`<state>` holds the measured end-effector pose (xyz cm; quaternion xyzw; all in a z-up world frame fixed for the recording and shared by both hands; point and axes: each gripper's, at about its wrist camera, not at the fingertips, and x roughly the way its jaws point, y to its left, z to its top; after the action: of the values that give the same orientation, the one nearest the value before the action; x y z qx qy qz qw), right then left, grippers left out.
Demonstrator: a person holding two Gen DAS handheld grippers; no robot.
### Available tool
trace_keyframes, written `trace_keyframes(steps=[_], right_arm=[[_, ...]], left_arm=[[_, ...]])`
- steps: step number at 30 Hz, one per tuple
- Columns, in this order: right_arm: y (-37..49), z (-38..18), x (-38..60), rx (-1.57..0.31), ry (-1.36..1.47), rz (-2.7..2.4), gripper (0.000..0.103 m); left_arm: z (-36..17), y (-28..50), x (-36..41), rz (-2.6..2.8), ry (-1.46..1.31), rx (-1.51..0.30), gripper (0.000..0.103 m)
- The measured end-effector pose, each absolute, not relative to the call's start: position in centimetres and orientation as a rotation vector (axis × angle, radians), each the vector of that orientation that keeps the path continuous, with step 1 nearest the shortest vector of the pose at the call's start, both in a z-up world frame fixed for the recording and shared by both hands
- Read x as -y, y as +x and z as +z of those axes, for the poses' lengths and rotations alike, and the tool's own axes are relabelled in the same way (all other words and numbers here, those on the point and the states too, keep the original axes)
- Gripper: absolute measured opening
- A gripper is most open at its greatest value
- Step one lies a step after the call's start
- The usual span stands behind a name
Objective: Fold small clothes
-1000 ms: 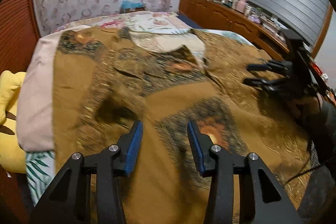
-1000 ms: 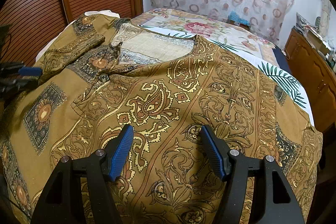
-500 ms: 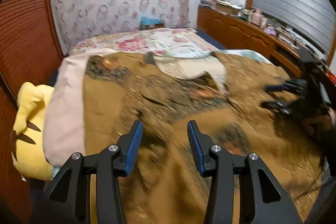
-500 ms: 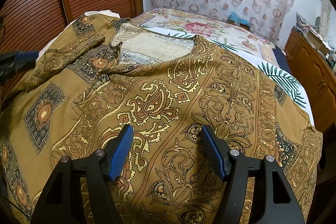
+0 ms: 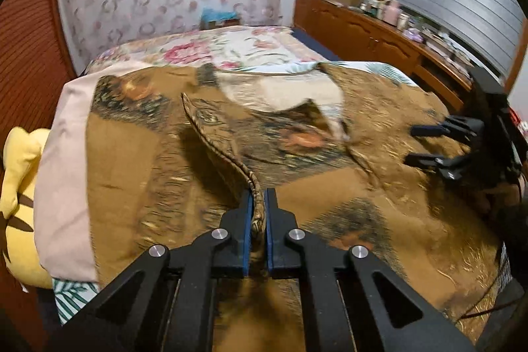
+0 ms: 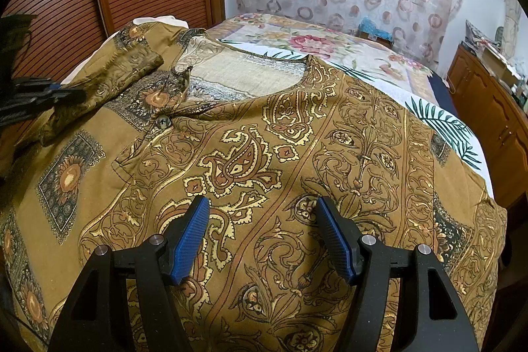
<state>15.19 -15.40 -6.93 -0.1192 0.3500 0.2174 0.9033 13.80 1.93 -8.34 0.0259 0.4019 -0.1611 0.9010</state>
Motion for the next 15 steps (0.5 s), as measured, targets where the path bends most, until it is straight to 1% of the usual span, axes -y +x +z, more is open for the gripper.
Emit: trace_keyframes(steps=[5,7,8,10,11,12,15], right_arm=[[15.2,-6.9,15.4,-0.724,-0.247,0.449,0.069],[15.2,-6.9,15.4,-0.724,-0.247,0.449,0.069],[15.2,-6.9,15.4,-0.724,-0.247,0.449,0.069],[15.2,-6.9,15.4,-0.724,-0.246,0.449,0.069],[15.2,-6.9,15.5,-0.724,-0.246,0.449,0.069],[15.2,-6.9,15.4,-0.724,-0.246,0.449,0.069],[15.2,-6.8,15.4,-0.724,-0.246,0.449,0.07]], left_arm=[[-8.8,12.3,0.1,-0.354,0.107,-0.834,0.008],[-9.0,11.9,0.5,-0.338,0.122,-0.84,0.019],[-9.1,11.7,0.5,-0.337,0.12,-0.838,0.022],[-8.9,11.2,0.4,-0.332,0.113,-0.822,0.037],[-8.8,11.1,0.2,-0.326,0.11,-0.815,0.042],[-8.6,10.8,0.1,-0.322,0.103,-0.804,0.045],[-8.0,10.5,-0.5,-0.318,0.081,-0.783,0.045]])
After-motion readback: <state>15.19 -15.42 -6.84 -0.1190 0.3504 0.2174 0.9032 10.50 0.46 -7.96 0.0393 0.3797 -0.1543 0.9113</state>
